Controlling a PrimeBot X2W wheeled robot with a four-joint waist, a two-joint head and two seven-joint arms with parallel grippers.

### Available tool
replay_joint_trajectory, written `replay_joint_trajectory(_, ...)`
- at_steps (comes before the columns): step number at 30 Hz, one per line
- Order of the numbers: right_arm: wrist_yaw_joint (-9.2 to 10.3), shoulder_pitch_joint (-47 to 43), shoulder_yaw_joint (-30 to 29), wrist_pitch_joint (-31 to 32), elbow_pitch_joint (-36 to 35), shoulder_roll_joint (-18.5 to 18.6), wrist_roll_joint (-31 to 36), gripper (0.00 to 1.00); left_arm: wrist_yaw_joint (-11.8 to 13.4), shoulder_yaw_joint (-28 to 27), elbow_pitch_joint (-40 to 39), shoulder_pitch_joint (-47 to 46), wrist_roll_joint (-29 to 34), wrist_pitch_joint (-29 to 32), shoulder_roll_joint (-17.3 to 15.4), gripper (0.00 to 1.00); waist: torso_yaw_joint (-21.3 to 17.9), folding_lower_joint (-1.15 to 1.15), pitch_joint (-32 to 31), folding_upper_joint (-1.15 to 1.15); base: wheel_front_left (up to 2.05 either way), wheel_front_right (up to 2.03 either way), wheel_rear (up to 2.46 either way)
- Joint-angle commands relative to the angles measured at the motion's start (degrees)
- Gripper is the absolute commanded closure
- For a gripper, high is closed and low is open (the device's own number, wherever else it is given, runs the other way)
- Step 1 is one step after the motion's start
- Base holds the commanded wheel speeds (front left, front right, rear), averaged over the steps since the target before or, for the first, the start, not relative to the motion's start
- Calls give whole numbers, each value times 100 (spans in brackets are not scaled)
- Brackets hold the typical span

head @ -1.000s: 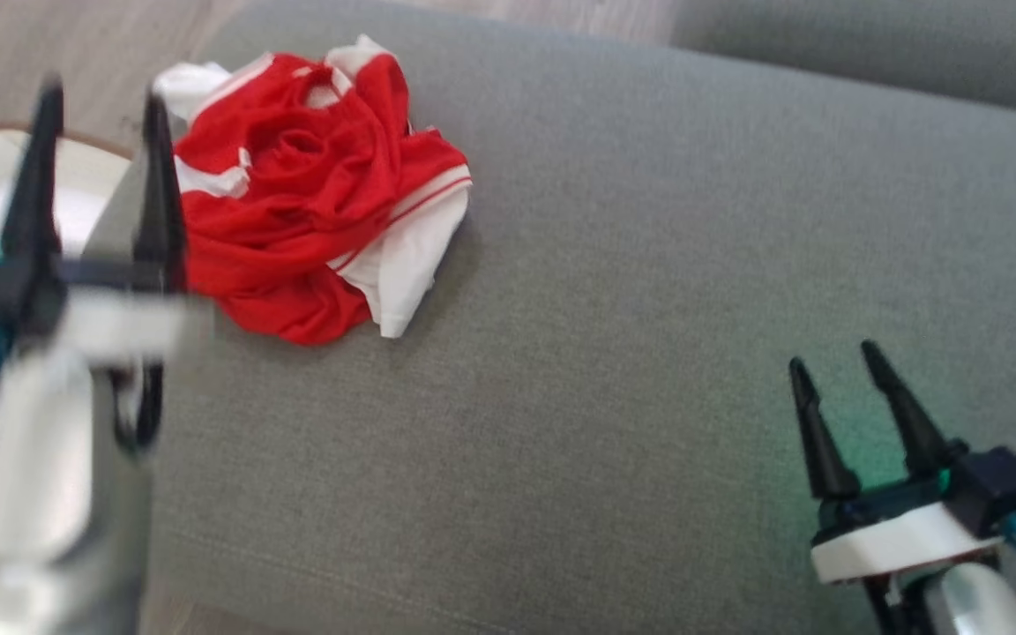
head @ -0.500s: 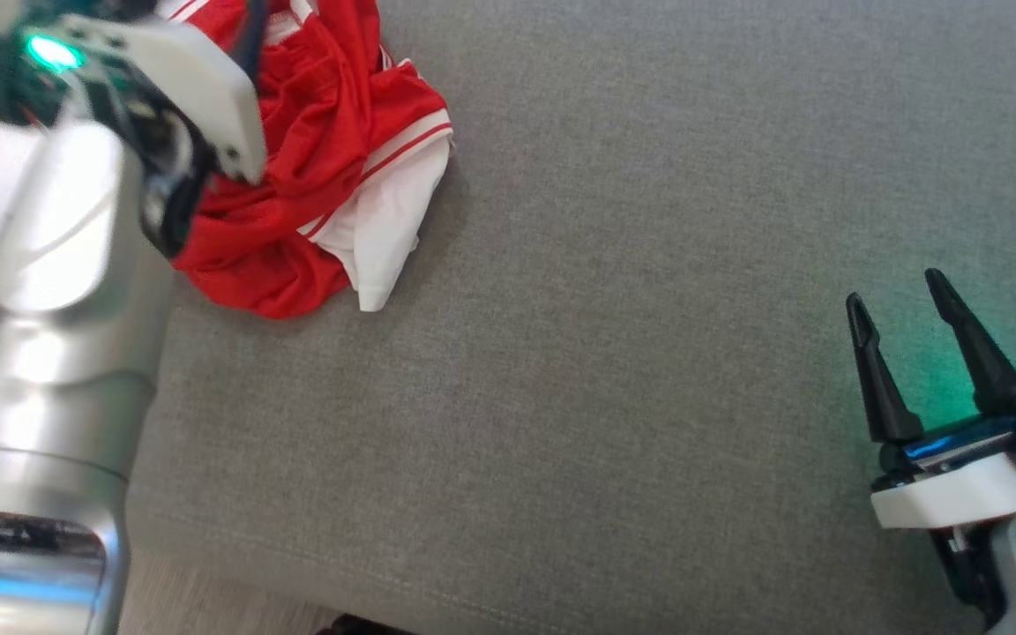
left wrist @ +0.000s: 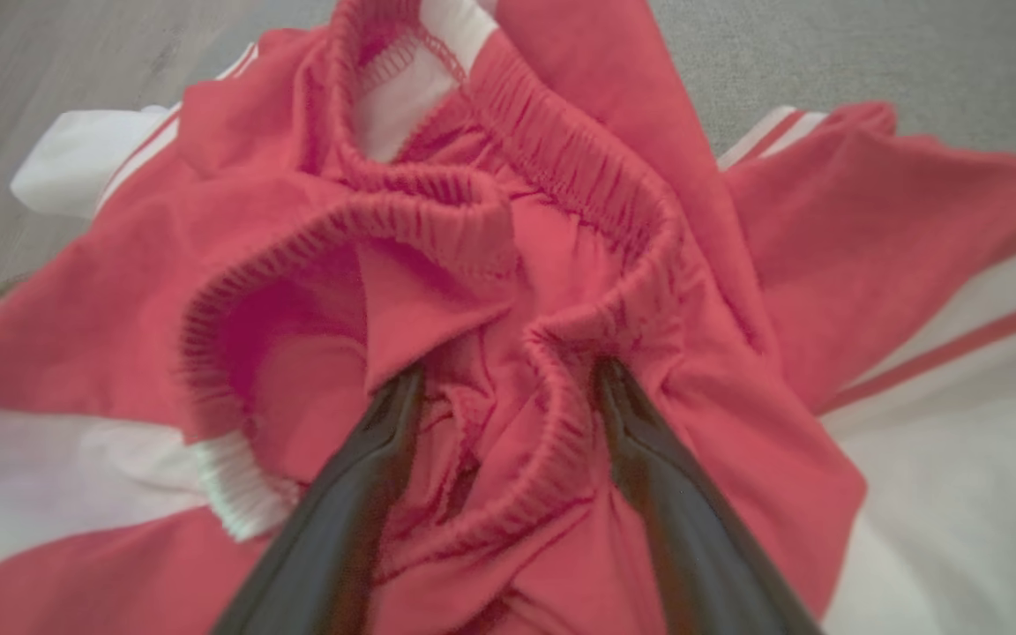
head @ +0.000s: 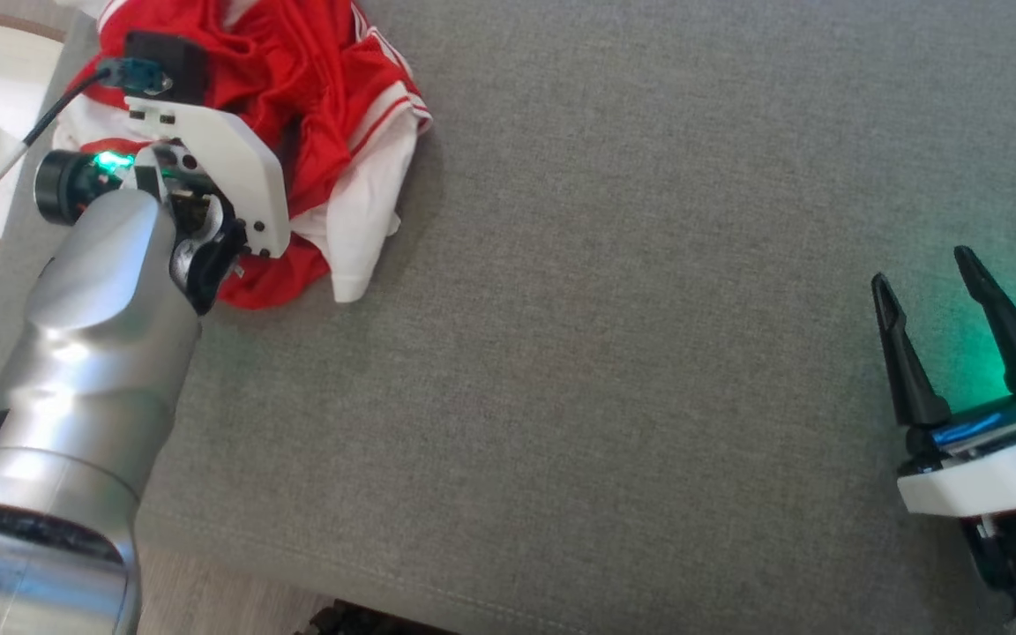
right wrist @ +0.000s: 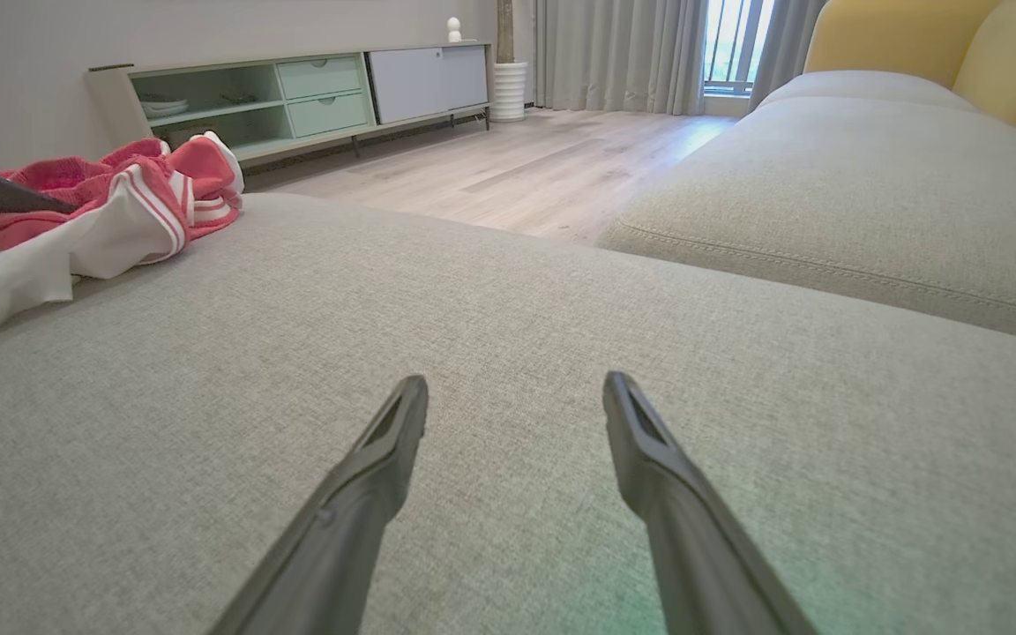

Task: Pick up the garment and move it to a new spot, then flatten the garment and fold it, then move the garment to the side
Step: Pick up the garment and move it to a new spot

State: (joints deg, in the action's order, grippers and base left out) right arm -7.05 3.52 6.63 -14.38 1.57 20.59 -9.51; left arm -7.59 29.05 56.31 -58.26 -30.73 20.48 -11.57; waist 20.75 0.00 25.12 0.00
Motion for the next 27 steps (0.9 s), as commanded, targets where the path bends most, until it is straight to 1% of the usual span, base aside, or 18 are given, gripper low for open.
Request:
replay_joint_trajectory(1, -44, 80, 64, -62, -204, 114, 21, 0, 11, -90, -79, -293, -21, -47, -272, 25, -7, 0, 31, 0, 0, 0, 0)
replay_joint_trajectory(2, -44, 82, 53, -62, -206, 114, 24, 0, 11, -38, -23, -310, -54, -100, -270, 76, -7, 0, 50, 0, 0, 0, 0)
replay_joint_trajectory(3, -44, 82, 40, -62, -207, 113, 26, 0, 10, 14, 26, -328, -90, -150, -261, 100, -3, 0, 65, 0, 0, 0, 0)
replay_joint_trajectory(5, -44, 78, 12, -62, -202, 103, 32, 0, 10, 139, 72, -340, -240, -172, -214, 100, 8, 0, 75, 0, 0, 0, 0)
replay_joint_trajectory(7, -44, 79, 15, -62, -179, 75, 36, 0, 10, 244, 68, -374, -367, -299, -239, 100, 5, 0, 40, 0, 0, 0, 0)
replay_joint_trajectory(10, -44, 112, 56, -62, -151, -15, 24, 0, 10, 374, 56, -504, -444, -631, -358, 100, -26, 0, -93, 0, 0, 0, 0)
replay_joint_trajectory(11, -44, 140, 86, -62, -119, -88, 15, 0, 10, 456, 29, -603, -520, -796, -408, 100, -58, 0, -229, 0, 0, 0, 0)
replay_joint_trajectory(14, -44, 179, 162, -62, -44, -222, -15, 0, 10, 652, -66, -765, -594, -923, -513, 100, -141, 0, -508, 0, 0, 0, 0)
replay_joint_trajectory(20, -44, 230, 378, -62, 124, -605, -86, 0, 10, 1169, -414, -1077, -624, -953, -828, 100, -485, 0, -1178, 0, 0, 0, 0)
replay_joint_trajectory(27, -44, 59, 495, -62, 251, -1142, -135, 0, 10, 1819, -1114, -1440, -740, -671, -1160, 100, -1079, 0, -1968, 0, 0, 0, 0)
